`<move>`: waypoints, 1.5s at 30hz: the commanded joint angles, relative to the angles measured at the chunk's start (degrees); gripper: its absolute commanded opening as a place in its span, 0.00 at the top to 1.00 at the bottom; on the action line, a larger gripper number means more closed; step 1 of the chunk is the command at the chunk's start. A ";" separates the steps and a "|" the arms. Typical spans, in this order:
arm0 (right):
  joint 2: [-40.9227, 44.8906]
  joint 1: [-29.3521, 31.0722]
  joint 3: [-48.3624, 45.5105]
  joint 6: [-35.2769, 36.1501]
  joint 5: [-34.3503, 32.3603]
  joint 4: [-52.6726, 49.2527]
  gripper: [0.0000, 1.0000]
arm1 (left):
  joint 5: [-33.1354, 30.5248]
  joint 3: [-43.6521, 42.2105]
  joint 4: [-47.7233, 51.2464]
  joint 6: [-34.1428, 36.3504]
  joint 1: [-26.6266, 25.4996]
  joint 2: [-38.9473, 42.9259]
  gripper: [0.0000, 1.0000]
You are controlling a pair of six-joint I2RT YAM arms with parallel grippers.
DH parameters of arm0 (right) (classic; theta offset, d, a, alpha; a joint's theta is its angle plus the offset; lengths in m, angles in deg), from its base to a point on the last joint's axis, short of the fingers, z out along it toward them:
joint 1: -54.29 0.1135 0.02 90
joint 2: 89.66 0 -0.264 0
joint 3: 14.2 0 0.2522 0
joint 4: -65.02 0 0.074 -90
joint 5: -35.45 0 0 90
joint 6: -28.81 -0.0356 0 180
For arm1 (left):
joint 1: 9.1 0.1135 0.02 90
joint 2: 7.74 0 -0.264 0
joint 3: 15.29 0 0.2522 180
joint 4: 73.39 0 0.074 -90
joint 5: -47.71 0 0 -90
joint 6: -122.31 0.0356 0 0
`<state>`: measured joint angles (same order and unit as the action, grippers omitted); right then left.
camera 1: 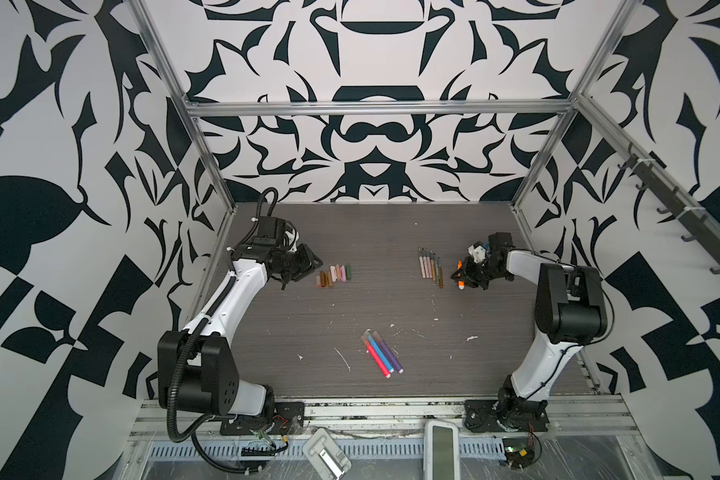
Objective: Open the pen caps
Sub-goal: 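Lower the orange marker beside the uncapped pens and open the right gripper, then grasp the purple felt marker with the right gripper while the left returns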
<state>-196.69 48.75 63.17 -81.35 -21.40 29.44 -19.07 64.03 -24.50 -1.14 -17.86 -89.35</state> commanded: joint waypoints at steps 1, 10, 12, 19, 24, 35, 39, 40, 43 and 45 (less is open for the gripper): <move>-0.65 0.19 1.77 0.64 2.04 1.13 0.93 | 0.52 -1.05 0.04 -0.30 -0.04 0.94 0.63; -1.44 1.00 1.95 0.96 2.10 0.80 0.83 | 1.04 0.13 1.07 1.85 -0.03 -0.61 0.63; -1.28 1.05 1.95 0.95 2.05 0.73 0.75 | 1.18 0.25 1.01 1.98 0.00 -0.95 0.63; -0.48 1.06 2.86 0.79 2.30 0.65 0.65 | 2.46 0.01 1.28 2.24 -0.03 -0.82 0.63; 0.79 1.06 2.79 -0.79 2.44 2.04 0.65 | 3.58 0.09 1.04 1.53 -0.04 -0.93 0.63; 4.88 1.08 -1.17 -3.01 3.06 4.72 0.66 | 6.89 -2.28 -13.88 -3.46 -0.01 -0.62 0.62; 6.16 2.26 -3.07 -4.41 3.15 6.31 0.67 | 7.47 -1.78 -14.35 -4.11 -0.04 -1.72 0.63; 6.47 3.32 -2.69 -4.12 2.87 5.77 0.68 | 7.32 -2.36 -14.32 -4.68 -0.04 -1.27 0.63; 8.71 8.05 -2.15 -2.88 0.66 3.13 0.69 | 7.83 -6.99 -16.87 -7.22 -0.04 2.23 0.63; 12.03 12.93 -3.78 -2.73 -2.11 2.23 0.69 | 8.22 -10.88 -19.03 -8.90 -0.04 4.97 0.62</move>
<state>-190.61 56.38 60.05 -85.00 -21.36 33.70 -12.33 57.03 -41.06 -7.20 -17.86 -87.88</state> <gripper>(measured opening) 0.314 0.379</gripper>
